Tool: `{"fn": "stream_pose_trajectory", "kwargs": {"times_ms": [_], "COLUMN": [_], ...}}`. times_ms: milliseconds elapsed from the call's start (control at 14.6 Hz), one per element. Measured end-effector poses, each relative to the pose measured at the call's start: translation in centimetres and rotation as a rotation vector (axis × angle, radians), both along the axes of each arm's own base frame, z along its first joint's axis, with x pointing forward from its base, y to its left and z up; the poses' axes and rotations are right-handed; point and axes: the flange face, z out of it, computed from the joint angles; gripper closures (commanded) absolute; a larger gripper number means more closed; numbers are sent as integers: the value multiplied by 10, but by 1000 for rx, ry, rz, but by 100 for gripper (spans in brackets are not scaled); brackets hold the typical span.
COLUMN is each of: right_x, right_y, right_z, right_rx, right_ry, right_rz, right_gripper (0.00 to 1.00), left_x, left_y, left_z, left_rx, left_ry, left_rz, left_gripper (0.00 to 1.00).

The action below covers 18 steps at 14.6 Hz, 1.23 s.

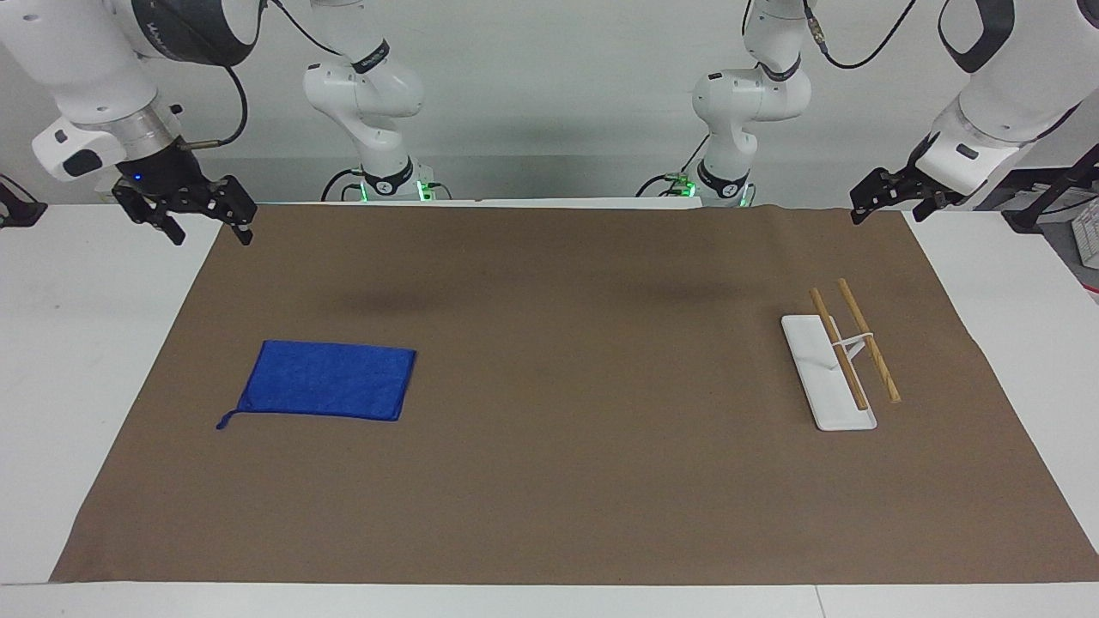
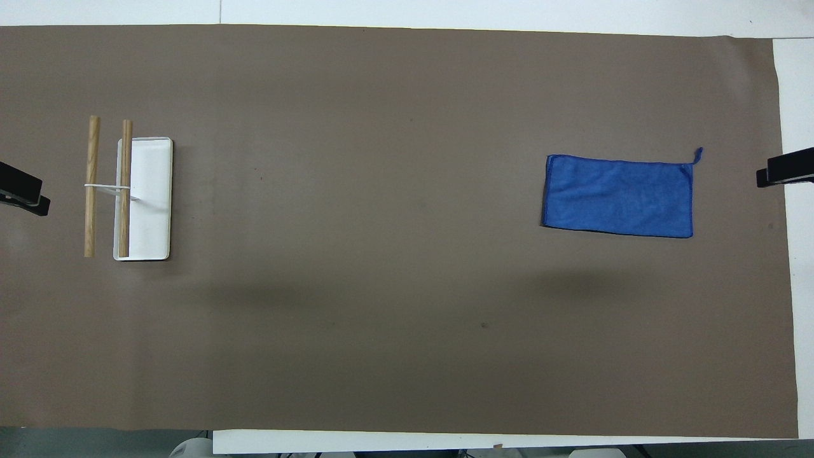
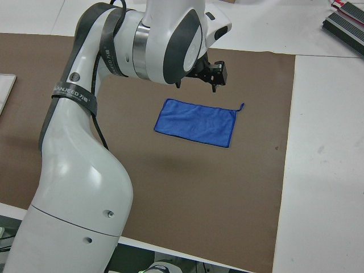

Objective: Right arm passes towel to left arm to hang

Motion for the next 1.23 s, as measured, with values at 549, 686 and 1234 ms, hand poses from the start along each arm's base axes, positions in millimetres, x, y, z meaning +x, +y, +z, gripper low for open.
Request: {"fn": "stream_pose_trajectory", "kwargs": {"times_ms": [549, 686, 1234], "right_x": [0, 6, 39], "right_y": [0, 1, 11], "right_z": [-8, -30, -222], "right_rx": [2, -1, -17], "right_ry": [10, -13, -57], "right_rz": [2, 4, 27], "right_gripper": [1, 1, 1], "left_x": [0, 0, 0], "left_y": [0, 0, 0], "left_z": [0, 0, 0], "left_rx": [0, 0, 0], "left_ry": [0, 0, 0], "left_rz": [0, 0, 0], "left_gripper": [0, 0, 0]}}
